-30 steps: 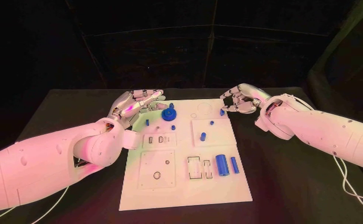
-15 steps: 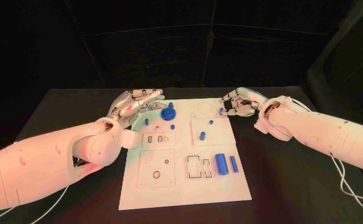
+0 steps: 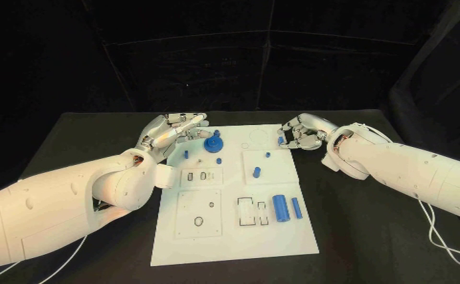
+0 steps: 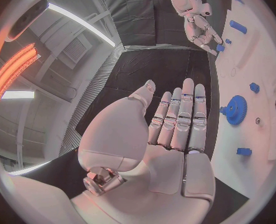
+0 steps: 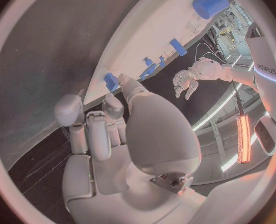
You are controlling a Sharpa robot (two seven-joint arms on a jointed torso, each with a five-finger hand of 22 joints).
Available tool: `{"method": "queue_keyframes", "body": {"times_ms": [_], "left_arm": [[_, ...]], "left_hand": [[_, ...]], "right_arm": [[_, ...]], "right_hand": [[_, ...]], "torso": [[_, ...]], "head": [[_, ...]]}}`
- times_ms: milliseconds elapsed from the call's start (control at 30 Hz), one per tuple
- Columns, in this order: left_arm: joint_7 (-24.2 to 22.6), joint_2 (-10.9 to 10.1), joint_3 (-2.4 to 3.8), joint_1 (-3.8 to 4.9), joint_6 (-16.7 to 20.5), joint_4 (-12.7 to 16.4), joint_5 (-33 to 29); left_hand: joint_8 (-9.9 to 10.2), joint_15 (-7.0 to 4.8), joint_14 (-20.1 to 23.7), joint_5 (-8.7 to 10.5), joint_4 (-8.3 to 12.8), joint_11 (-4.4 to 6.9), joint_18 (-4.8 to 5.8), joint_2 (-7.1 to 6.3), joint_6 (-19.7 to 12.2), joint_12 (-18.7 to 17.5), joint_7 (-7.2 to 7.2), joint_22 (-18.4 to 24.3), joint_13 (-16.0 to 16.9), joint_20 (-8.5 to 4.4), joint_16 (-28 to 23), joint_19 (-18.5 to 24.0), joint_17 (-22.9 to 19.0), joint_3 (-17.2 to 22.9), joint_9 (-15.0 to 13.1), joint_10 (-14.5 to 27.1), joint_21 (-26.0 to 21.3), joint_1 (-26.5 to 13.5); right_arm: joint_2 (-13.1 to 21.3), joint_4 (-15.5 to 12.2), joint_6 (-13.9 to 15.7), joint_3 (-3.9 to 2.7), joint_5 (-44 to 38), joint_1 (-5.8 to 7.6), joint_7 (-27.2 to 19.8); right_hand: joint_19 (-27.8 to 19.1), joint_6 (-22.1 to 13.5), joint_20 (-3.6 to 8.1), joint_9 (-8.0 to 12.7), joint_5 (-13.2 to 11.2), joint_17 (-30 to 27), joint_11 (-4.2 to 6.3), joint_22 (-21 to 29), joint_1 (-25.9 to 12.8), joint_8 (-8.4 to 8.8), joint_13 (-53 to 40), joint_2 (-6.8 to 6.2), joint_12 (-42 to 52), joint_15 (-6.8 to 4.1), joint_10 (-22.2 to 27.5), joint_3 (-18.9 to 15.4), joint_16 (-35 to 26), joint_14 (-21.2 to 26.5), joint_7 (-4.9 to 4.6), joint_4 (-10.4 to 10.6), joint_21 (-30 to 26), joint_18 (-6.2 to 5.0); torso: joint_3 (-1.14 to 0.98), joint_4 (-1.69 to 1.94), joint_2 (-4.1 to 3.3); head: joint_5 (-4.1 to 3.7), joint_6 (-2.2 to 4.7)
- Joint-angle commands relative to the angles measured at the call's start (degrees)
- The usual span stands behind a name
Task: Assemble the parts on the task board
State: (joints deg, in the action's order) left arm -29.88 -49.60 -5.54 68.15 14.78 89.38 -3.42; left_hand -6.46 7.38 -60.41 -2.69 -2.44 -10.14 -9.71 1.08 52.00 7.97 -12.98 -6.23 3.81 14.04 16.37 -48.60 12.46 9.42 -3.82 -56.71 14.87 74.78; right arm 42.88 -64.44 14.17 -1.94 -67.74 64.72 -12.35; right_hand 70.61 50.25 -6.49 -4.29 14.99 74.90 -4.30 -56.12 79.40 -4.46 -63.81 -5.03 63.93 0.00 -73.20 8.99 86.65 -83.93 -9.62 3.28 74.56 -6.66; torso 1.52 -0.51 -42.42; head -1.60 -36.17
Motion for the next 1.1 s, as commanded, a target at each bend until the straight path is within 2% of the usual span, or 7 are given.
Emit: {"method": "queue_keyframes", "body": {"times_ms": [33, 767, 967, 1100], "left_arm": [[-0.26, 0.03, 0.05, 0.06, -0.72, 0.02, -0.02], [-0.24, 0.04, 0.05, 0.06, -0.64, -0.05, -0.02], [-0.22, 0.02, 0.05, 0.06, -0.63, -0.12, -0.02], [-0.2, -0.03, 0.05, 0.06, -0.57, -0.29, -0.02]], "left_hand": [[0.35, 0.09, 0.52, -0.15, 0.46, 0.02, -0.81, 0.4, 0.26, -0.18, 0.04, 0.08, -0.08, 0.13, 0.31, 0.03, 0.09, 0.04, 0.04, 0.43, -0.22, -0.02], [0.35, 0.09, 0.52, -0.15, 0.46, 0.02, -0.81, 0.4, 0.26, -0.18, 0.04, 0.08, -0.08, 0.13, 0.31, 0.03, 0.09, 0.04, 0.04, 0.43, -0.22, -0.02], [0.35, 0.09, 0.53, -0.15, 0.47, 0.02, -0.81, 0.41, 0.26, -0.18, 0.04, 0.08, -0.08, 0.13, 0.31, 0.03, 0.09, 0.04, 0.04, 0.43, -0.22, -0.02], [0.38, 0.1, 0.6, -0.15, 0.54, 0.02, -0.81, 0.43, 0.26, -0.19, 0.04, 0.1, -0.08, 0.14, 0.31, 0.06, 0.1, 0.09, 0.04, 0.44, -0.25, -0.03]], "right_arm": [[-0.14, 0.21, -1.21, -0.02, -0.69, 0.09, 0.13], [-0.81, 0.97, -1.29, -0.02, -1.01, -0.15, 0.08], [-1.06, 1.22, -0.13, -0.02, -1.01, -0.17, 0.19], [-1.26, 1.28, 1.02, -0.03, -1.04, -0.17, 0.45]], "right_hand": [[0.48, 1.03, 0.12, -0.16, -0.07, 9.29, -0.05, -0.13, 0.12, -0.58, -0.22, 0.92, 0.43, 0.11, -0.47, -0.31, 0.38, -4.69, 0.05, 0.02, 0.36, 0.2], [0.76, 3.75, 0.41, -0.49, -1.13, 9.48, 0.36, -0.62, 0.05, -1.9, -0.79, 2.15, 1.23, -0.22, -0.85, -0.11, 0.43, -4.73, 0.51, 0.11, 0.64, 0.28], [1.19, 6.24, 0.75, -0.76, -3.22, 9.81, 0.93, -1.3, 0.51, -3.05, -1.27, 3.81, 1.82, -0.66, -1.3, 1.01, 0.58, -4.82, 1.18, 0.07, 0.99, 0.38], [1.39, 8.24, 1.09, -1.04, -3.72, 9.96, 1.46, -1.59, 0.73, -4.01, -1.74, 4.48, 2.35, -1.08, -1.74, 1.72, 0.64, -4.86, 1.85, -0.09, 1.15, 0.43]], "torso": [[-0.03, -0.04, -0.02], [-0.06, -0.05, 0.0], [-0.09, -0.04, -0.01], [-0.13, -0.05, 0.01]], "head": [[0.01, -0.05], [-0.01, -0.2], [-0.03, -0.32], [0.05, -0.35]]}}
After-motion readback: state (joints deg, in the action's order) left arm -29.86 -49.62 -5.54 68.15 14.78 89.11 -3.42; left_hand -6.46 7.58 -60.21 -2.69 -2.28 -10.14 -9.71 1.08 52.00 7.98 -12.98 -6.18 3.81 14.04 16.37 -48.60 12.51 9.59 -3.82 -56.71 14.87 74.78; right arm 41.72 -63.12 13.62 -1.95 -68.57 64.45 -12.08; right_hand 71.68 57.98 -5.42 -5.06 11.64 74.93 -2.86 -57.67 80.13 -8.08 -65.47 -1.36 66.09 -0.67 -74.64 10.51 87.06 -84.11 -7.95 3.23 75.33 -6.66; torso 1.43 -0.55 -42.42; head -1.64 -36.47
